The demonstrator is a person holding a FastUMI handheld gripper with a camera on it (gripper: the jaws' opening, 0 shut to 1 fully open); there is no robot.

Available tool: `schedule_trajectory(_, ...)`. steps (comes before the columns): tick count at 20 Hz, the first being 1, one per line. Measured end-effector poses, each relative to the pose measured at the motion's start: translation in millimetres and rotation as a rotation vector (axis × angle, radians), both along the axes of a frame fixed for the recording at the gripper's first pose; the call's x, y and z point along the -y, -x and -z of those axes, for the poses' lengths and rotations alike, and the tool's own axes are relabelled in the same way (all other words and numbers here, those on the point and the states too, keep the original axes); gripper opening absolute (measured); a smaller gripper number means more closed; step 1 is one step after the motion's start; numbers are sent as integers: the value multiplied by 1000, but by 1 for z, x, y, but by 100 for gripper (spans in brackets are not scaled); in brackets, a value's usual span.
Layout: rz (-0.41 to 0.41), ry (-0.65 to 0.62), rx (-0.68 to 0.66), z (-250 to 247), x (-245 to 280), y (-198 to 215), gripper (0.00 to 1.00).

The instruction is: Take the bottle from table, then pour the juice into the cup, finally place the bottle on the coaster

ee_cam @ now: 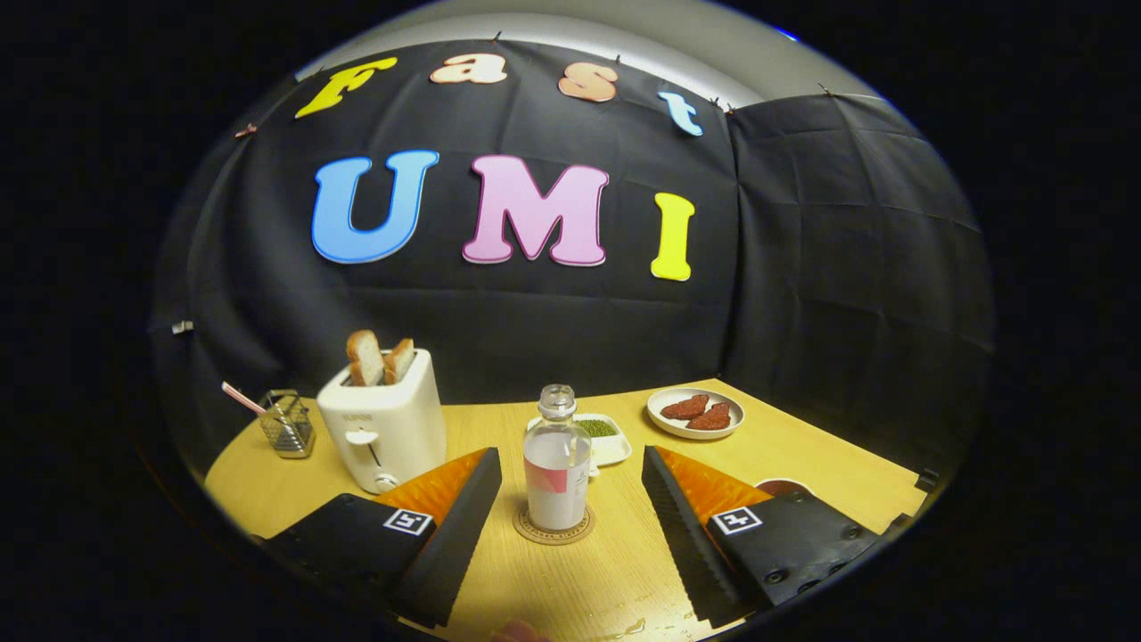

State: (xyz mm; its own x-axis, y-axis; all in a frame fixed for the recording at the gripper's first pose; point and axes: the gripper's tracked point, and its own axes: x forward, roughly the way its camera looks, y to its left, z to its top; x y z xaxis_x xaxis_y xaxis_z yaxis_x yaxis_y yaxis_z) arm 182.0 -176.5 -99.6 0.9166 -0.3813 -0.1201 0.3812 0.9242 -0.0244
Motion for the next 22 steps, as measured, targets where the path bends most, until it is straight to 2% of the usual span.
schedule_trajectory(4, -13, 13, 9, -33, -10, 48, 97)
schedule_trajectory(7, -67, 42, 24, -64, -28, 77, 97)
schedule_trajectory(11, -137, 33, 47, -81, -49, 114, 97)
schedule_trajectory(14, -157, 31, 11, -79, -45, 135, 97)
schedule_trajectory(17, -210, 84, -44, -84, -37, 149, 97)
schedule_trajectory(22, -299, 98, -11, -108, -21, 168, 97)
